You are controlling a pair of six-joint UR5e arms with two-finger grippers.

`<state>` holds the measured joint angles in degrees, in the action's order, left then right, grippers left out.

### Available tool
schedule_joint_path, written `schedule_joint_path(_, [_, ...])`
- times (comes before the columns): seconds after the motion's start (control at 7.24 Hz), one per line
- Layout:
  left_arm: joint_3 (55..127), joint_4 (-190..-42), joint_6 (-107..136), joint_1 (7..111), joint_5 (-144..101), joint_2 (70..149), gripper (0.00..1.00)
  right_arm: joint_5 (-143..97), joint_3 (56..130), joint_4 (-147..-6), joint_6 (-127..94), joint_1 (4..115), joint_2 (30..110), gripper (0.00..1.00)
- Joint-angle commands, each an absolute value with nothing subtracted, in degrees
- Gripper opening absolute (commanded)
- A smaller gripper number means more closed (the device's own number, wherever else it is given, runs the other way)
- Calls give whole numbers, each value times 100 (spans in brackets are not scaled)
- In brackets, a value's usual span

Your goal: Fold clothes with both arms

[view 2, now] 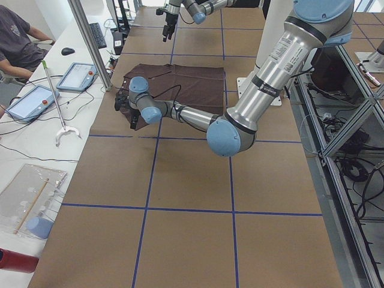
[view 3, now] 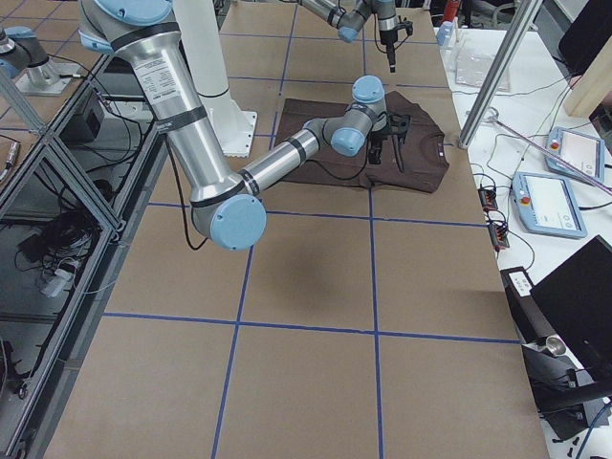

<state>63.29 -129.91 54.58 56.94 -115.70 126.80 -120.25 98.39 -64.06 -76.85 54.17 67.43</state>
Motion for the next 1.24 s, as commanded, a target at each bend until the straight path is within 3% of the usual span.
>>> schedule_joint_path(0.0, [5679, -13104, 5737, 5434, -10980, 13068, 85, -12032, 9949, -6398, -7410, 5554, 6987, 100])
schedule_joint_path(0.41, [5572, -13078, 5959, 5239, -10899, 13157, 71, -12006, 9949, -6398, -7348, 5564, 7005, 100])
schedule_joint_path(1.11, [5572, -13052, 5924, 5133, -10898, 13113, 64, -11979, 9940, -6399, -7348, 5563, 6987, 100])
